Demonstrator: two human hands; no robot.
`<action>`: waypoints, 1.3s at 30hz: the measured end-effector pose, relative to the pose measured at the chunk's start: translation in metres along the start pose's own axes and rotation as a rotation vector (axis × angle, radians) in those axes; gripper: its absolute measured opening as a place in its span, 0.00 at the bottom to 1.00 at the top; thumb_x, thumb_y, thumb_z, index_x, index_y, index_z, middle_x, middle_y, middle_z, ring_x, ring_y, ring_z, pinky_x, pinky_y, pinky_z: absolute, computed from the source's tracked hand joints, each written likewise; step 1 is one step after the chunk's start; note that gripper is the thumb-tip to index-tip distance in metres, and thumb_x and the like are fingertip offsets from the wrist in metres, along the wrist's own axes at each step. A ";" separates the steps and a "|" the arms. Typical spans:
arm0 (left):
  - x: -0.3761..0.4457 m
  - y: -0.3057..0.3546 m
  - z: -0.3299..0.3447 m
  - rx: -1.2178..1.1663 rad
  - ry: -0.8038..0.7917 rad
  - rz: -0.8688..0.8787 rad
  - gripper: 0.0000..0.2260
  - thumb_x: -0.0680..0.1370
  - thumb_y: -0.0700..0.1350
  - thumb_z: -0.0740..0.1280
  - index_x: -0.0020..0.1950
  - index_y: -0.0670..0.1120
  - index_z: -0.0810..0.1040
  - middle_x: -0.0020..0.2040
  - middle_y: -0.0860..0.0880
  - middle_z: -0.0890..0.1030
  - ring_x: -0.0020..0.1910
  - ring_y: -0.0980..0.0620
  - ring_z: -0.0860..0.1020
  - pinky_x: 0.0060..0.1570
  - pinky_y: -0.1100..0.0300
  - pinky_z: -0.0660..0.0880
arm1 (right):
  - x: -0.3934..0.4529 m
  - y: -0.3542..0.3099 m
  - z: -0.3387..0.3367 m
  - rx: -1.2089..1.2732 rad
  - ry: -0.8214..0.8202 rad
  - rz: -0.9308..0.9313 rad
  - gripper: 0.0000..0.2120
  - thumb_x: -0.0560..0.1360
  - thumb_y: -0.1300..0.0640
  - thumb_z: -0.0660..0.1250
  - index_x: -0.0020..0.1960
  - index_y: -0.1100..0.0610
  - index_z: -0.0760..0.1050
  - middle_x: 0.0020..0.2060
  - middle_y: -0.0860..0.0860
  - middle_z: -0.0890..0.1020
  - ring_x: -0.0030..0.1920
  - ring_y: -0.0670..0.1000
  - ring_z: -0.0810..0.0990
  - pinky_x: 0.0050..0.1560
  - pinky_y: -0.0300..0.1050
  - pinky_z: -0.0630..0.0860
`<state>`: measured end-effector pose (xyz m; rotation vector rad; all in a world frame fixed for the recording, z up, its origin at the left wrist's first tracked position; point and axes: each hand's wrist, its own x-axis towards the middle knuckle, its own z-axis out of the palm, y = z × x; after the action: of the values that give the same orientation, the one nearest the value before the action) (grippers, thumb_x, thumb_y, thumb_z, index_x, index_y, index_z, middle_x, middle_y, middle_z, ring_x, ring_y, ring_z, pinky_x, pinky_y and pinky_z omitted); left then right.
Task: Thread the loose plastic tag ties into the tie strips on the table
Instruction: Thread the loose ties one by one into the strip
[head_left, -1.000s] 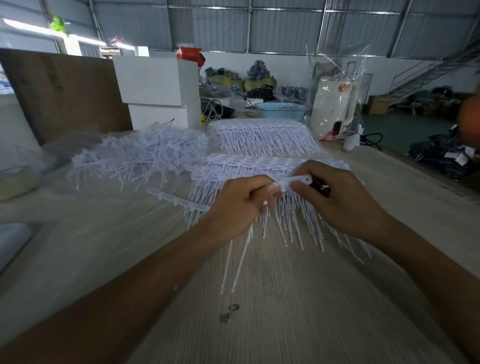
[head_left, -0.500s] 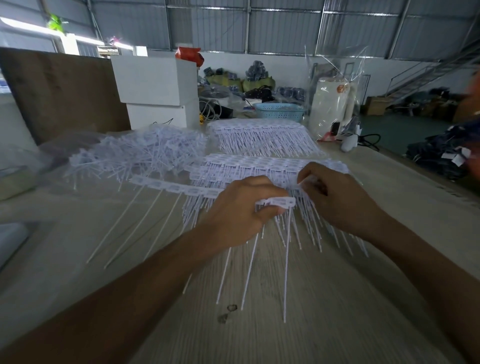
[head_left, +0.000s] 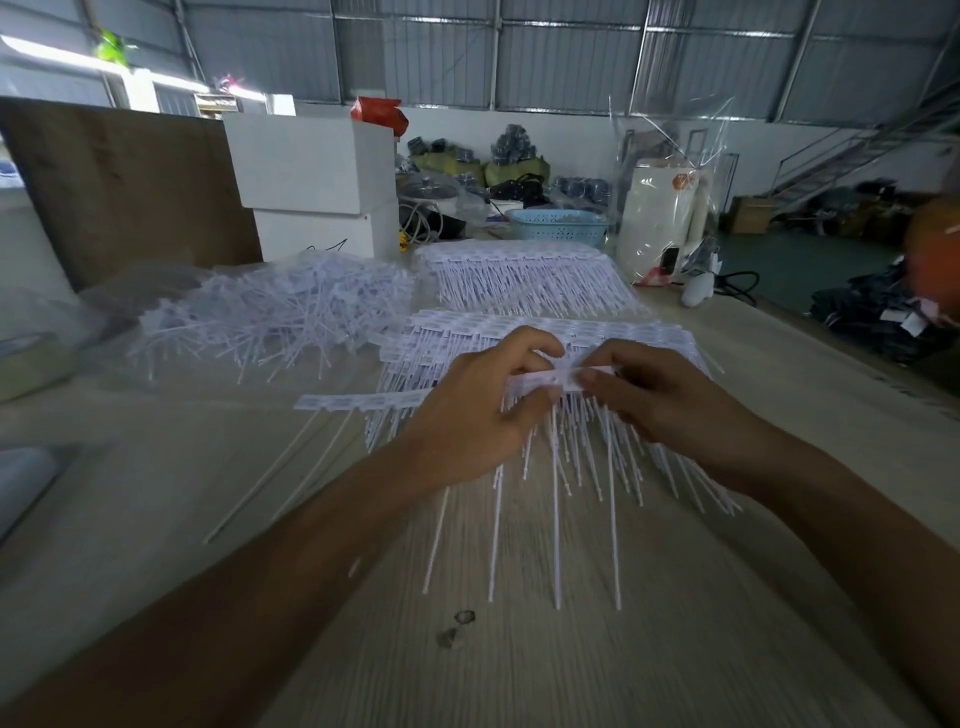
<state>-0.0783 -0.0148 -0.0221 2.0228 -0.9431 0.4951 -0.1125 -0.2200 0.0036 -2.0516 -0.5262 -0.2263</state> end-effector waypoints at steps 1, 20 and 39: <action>0.001 -0.002 -0.002 0.016 -0.005 -0.005 0.14 0.79 0.42 0.70 0.64 0.49 0.75 0.53 0.54 0.84 0.49 0.57 0.82 0.50 0.53 0.79 | 0.000 0.002 -0.002 0.049 0.014 0.037 0.07 0.81 0.56 0.64 0.48 0.55 0.80 0.32 0.48 0.75 0.29 0.46 0.68 0.30 0.35 0.64; 0.001 -0.013 -0.003 0.162 0.018 0.067 0.12 0.81 0.47 0.63 0.58 0.44 0.82 0.47 0.49 0.85 0.46 0.50 0.82 0.46 0.49 0.77 | 0.002 0.008 0.003 -0.368 0.116 -0.185 0.10 0.80 0.49 0.63 0.52 0.54 0.79 0.33 0.51 0.77 0.30 0.44 0.71 0.33 0.36 0.65; -0.002 -0.012 0.006 0.025 0.030 0.017 0.09 0.77 0.43 0.73 0.56 0.48 0.84 0.46 0.56 0.85 0.45 0.62 0.81 0.45 0.65 0.76 | 0.006 0.019 -0.001 -0.297 0.141 -0.196 0.07 0.82 0.53 0.62 0.47 0.54 0.73 0.34 0.49 0.81 0.31 0.47 0.80 0.36 0.41 0.73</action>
<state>-0.0702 -0.0141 -0.0330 2.0261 -0.9411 0.5472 -0.0988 -0.2279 -0.0088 -2.2488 -0.6365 -0.5926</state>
